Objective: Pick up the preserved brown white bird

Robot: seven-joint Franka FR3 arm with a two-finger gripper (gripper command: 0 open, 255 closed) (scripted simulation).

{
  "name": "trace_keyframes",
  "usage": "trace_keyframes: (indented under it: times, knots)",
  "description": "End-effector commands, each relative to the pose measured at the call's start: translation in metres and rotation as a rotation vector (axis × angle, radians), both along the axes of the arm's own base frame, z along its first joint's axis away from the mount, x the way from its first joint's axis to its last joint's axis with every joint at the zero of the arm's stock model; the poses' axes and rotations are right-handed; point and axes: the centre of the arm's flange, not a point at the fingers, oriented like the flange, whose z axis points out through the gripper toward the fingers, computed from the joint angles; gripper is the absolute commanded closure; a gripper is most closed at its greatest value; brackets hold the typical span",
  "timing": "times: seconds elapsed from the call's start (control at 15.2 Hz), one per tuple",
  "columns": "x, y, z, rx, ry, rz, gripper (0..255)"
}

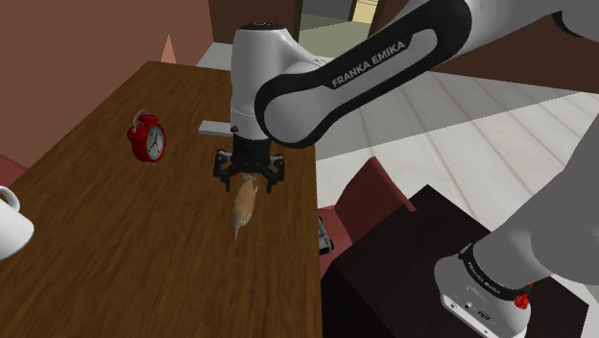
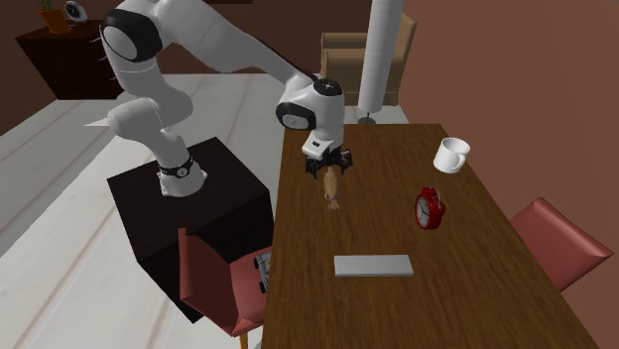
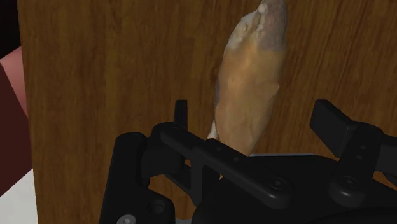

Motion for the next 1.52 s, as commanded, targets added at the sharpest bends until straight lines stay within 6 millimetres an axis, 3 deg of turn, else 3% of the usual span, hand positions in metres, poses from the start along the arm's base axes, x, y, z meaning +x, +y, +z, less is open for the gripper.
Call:
trace_keyframes:
  times: [0.0, 0.46, 0.59, 0.66, 1.25, 1.45]
  knots:
    - [0.008, 0.009, -0.011, 0.0, 0.001, -0.021, 0]
    - [0.008, 0.009, -0.051, 0.0, 0.001, -0.021, 0]
    - [0.008, 0.009, -0.051, 0.0, 0.001, -0.021, 0]
    - [0.008, 0.009, -0.051, 0.0, 0.001, -0.021, 255]
    - [0.008, 0.009, -0.051, 0.0, 0.001, -0.021, 255]
    - [0.008, 0.009, -0.035, 0.0, 0.001, -0.021, 255]
